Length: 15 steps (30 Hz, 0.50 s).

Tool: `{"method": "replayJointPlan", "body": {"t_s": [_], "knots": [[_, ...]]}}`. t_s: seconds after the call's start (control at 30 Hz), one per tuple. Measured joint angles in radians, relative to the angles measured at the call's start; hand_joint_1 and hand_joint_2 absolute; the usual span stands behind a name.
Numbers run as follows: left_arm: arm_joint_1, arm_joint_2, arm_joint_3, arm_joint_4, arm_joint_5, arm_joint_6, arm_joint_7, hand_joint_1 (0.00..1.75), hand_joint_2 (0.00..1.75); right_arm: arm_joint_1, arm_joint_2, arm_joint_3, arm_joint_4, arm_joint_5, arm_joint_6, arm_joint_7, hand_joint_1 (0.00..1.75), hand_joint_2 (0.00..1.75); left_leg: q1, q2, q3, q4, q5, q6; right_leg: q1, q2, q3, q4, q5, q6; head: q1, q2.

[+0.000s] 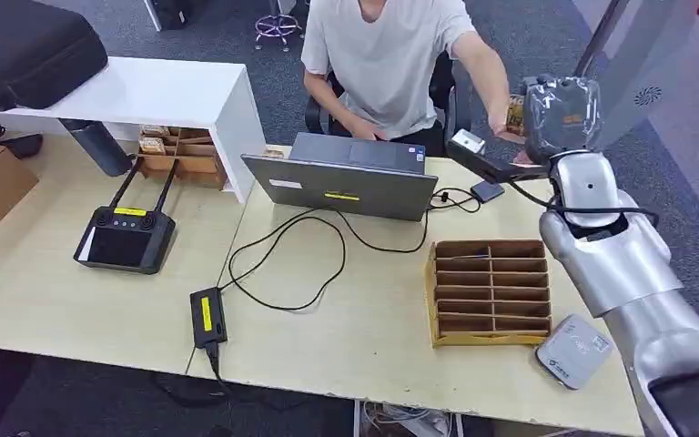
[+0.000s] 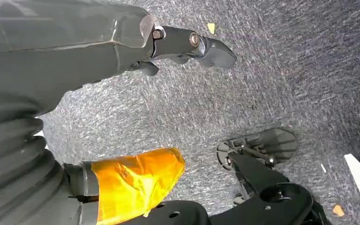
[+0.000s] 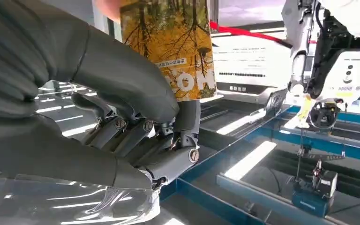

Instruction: Pass the card to the sensor for recognition and then transmit it.

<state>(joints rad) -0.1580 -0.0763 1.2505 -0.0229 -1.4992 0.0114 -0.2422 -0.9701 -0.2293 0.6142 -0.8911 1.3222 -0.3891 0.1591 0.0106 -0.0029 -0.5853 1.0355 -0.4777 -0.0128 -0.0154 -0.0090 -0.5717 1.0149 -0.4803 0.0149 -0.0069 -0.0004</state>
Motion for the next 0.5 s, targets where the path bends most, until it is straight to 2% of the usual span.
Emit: {"method": "replayJointPlan", "body": {"t_s": [0.1, 0.13, 0.27, 0.5], "knots": [[0.0, 0.0, 0.0, 0.0, 0.0, -0.002, 0.001, 0.0, 1.75, 0.0, 0.0, 0.0, 0.005, 0.0, 0.0, 0.001, 1.75, 1.75, 0.0, 0.0, 0.0, 0.0, 0.0, 0.0, 0.0, 0.0, 0.0, 0.0, 0.0, 0.0, 0.0, 0.0], [0.0, 0.0, 0.0, 0.0, 0.0, -0.006, 0.004, 0.0, 1.75, 0.0, 0.0, 0.0, 0.006, 0.0, 0.002, 0.002, 0.0, 1.75, 0.0, 0.0, 0.0, 0.0, 0.0, 0.0, 0.0, 0.0, 0.0, 0.0, 0.0, 0.0, 0.0, 0.0], [0.001, 0.0, -0.002, -0.002, 0.0, -0.012, 0.009, 0.0, 1.75, 0.0, 0.0, 0.005, 0.007, 0.001, 0.006, 0.003, 0.0, 1.75, 0.0, 0.0, 0.0, 0.0, 0.0, 0.0, 0.0, 0.0, -0.001, 0.0, 0.0, 0.0, 0.0, 0.0], [0.002, -0.005, -0.005, -0.011, 0.001, 0.017, -0.007, 0.0, 1.75, 0.0, 0.0, 0.014, 0.008, 0.001, 0.013, 0.009, 0.0, 1.75, 0.0, 0.001, 0.0, 0.0, 0.0, 0.0, 0.0, 0.0, -0.001, 0.0, 0.0, 0.0, 0.0, 0.0]]}}
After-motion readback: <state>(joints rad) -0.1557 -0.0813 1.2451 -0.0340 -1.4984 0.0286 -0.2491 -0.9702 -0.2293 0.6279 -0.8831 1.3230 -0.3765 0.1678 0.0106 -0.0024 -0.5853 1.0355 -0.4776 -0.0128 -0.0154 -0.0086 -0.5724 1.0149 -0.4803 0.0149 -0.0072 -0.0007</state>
